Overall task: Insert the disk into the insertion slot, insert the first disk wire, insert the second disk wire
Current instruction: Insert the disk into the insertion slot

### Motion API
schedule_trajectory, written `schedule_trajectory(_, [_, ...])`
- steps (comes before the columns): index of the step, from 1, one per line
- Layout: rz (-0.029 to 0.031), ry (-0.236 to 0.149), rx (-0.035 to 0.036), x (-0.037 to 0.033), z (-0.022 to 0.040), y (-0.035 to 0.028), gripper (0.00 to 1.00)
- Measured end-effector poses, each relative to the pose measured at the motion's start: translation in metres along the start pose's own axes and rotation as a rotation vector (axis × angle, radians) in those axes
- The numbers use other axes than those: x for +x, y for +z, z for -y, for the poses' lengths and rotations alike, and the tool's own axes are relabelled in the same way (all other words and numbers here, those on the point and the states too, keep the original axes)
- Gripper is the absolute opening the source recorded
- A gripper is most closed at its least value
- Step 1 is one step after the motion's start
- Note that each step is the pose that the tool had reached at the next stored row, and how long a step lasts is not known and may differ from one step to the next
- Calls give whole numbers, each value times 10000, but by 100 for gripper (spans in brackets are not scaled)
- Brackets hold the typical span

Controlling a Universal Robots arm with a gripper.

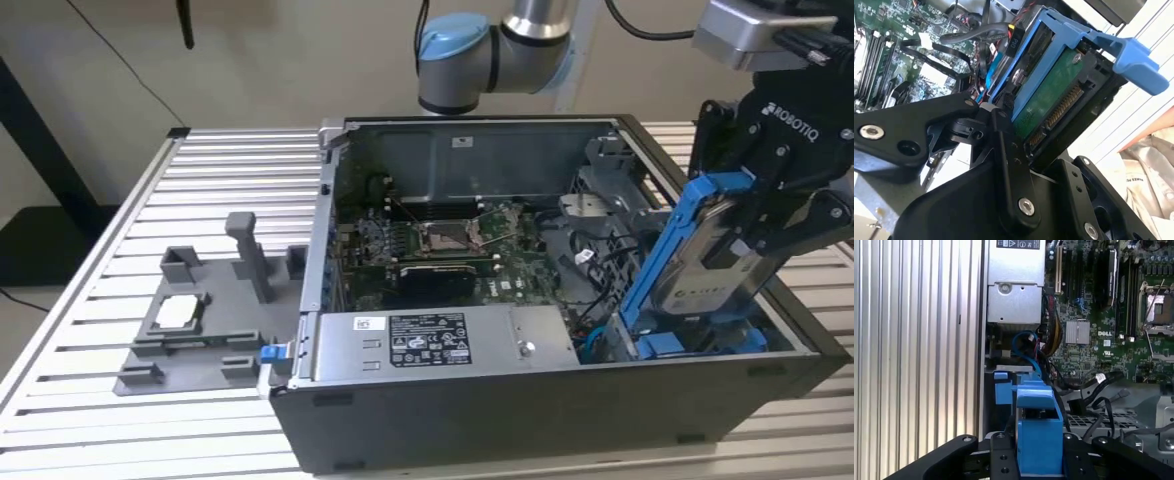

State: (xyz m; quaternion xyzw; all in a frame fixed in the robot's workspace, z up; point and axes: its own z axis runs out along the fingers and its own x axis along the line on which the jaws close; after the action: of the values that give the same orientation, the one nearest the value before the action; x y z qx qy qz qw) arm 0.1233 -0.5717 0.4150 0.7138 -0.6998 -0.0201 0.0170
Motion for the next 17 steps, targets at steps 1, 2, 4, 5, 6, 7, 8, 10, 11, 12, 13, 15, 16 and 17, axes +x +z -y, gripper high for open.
schedule_trajectory(1, [-4,0,-89,0,18,-1,33])
schedule_trajectory(2, [-6,-2,-148,1,37,-2,33])
schedule_trajectory(4, [-6,-6,-201,1,68,-3,33])
schedule_trajectory(5, [-4,-8,-208,1,77,-2,33])
schedule_trajectory(6, [-4,-9,-210,1,78,1,33])
schedule_trajectory(7, [-5,-8,-214,1,78,6,33])
schedule_trajectory(8, [-3,-7,-218,2,78,14,33])
schedule_trajectory(10, [-4,-9,-230,2,81,35,33])
schedule_trajectory(11, [-2,-8,-235,2,81,47,33])
schedule_trajectory(12, [1,-8,-238,2,82,60,33])
schedule_trajectory(13, [3,-9,-241,2,82,73,33])
schedule_trajectory(15, [13,-10,-244,2,84,101,33])
schedule_trajectory(16, [21,-10,-244,2,85,117,33])
schedule_trajectory(17, [30,-11,-244,2,86,135,33])
